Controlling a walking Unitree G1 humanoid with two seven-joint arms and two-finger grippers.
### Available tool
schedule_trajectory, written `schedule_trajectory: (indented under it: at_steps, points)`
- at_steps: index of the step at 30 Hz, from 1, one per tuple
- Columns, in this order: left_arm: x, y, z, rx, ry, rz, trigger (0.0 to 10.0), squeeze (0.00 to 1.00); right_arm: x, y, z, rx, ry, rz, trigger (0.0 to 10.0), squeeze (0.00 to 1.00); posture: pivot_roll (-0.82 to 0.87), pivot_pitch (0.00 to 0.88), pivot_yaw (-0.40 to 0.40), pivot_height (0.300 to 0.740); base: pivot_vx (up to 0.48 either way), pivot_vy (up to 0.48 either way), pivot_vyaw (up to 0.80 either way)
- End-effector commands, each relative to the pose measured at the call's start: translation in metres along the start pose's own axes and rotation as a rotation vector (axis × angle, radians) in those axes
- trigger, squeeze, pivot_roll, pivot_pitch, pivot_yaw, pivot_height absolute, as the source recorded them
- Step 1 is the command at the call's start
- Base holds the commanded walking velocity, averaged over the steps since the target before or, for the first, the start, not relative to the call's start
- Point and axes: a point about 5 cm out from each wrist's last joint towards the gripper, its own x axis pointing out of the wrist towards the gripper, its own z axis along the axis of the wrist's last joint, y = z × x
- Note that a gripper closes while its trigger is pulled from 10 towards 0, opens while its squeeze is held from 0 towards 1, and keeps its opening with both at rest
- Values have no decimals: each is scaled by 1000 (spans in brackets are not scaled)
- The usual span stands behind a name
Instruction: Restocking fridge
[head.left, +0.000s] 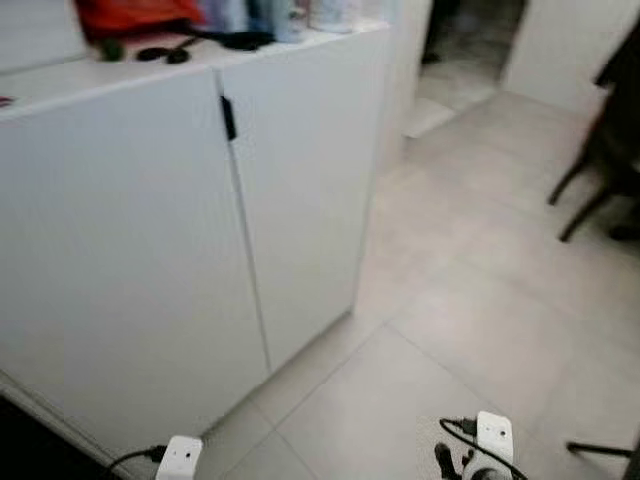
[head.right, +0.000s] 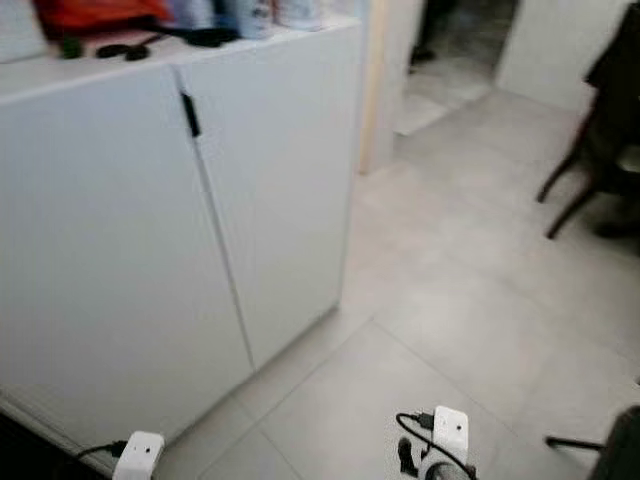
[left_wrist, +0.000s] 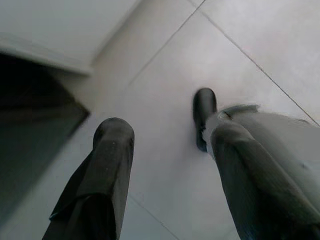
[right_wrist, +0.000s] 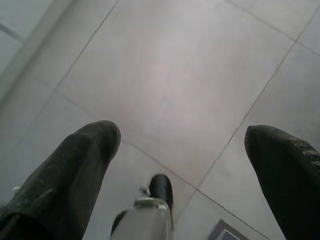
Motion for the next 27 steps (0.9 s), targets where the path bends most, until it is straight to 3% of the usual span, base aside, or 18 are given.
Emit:
schedule_trajectory:
  at_steps: [1,23,27]
  points:
    - [-1,5,-2,-4,5,9,10000,0,1,4,3,2,-4,11,10000,0,30,0,-57,740,0,0,800]
    - [-1,5,-3,-7,14,12,10000,0,1,6,2,0,4,30,10000,0,28,0,-52,740,0,0,800]
    - [-1,5,-4,-12,19,15,10000,0,1,6,1,22,1,26,10000,0,28,0,-52,740,0,0,0]
